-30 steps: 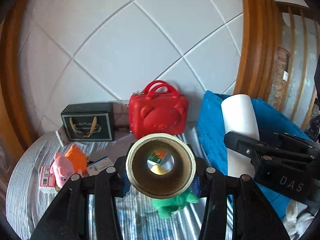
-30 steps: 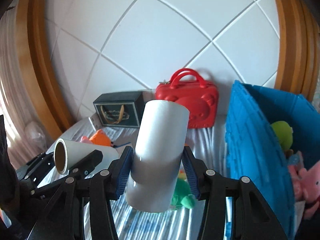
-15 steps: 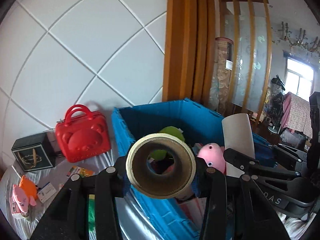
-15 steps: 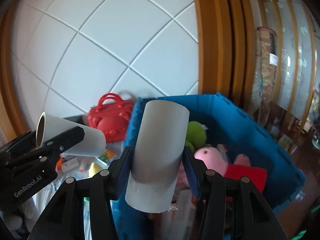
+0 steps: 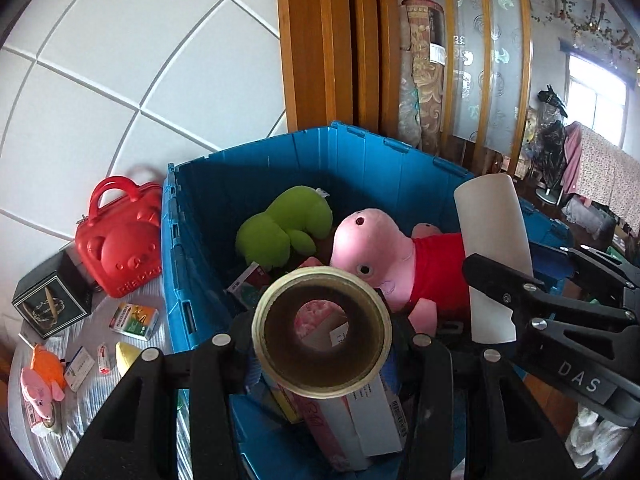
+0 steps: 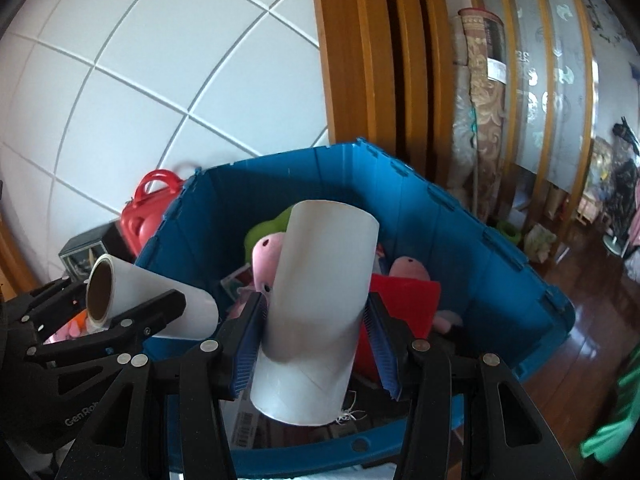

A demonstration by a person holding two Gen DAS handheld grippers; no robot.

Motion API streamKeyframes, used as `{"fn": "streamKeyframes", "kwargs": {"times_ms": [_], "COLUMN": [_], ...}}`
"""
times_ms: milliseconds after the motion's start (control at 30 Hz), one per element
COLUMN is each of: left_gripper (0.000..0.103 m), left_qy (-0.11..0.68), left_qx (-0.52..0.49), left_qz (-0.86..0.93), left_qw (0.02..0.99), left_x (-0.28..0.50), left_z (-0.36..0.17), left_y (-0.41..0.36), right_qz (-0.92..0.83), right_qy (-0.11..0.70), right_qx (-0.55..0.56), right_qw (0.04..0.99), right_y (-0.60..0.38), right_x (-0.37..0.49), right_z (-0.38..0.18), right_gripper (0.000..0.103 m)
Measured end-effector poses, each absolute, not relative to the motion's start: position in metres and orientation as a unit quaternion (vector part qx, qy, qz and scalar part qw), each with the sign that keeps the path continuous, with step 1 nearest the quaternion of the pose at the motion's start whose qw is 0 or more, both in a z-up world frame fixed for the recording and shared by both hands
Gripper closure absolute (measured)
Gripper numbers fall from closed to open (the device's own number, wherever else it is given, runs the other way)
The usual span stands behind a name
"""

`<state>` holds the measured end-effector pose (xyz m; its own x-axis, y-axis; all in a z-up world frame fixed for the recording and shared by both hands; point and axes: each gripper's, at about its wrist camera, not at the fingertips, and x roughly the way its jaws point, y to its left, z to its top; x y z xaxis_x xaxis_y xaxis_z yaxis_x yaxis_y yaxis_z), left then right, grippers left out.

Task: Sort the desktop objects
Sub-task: 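Carry both white rollers over the blue bin, then open both tools to drop the rollers into the bin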

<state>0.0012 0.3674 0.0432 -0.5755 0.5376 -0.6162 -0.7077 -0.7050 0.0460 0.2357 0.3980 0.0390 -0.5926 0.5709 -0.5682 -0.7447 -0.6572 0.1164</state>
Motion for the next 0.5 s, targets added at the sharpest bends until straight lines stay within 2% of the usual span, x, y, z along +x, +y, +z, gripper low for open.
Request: {"fn": "streamKeyframes", "kwargs": {"times_ms": [233,400,500], "left_gripper": [0.056,0.045,0.042], "left_qy": [0.155,0.153,0.154], "left_qx": [-0.301,-0.298,-0.294], "left_qz": [0.878,0.882,0.883], "left_qw": [0.338,0.332,0.331], "left_x": [0.001,0.001,0.002], "left_z": [0.037,0.037,0.037], "left_y": [0.365,0.359,0.357], "right_qz": [0.88,0.878,0.877], "right_qy": [0.175,0.173,0.167], "right_qx": [-0.264,-0.269,-0.273], "right_qw": [0.354,0.356,0.359], "right_y": [0.401,0.4,0.401], "right_x": [0.227,0.226,0.225], "right_z": [0.026,0.024,0.023], "right_gripper": [0.053,0.053,0.053]}}
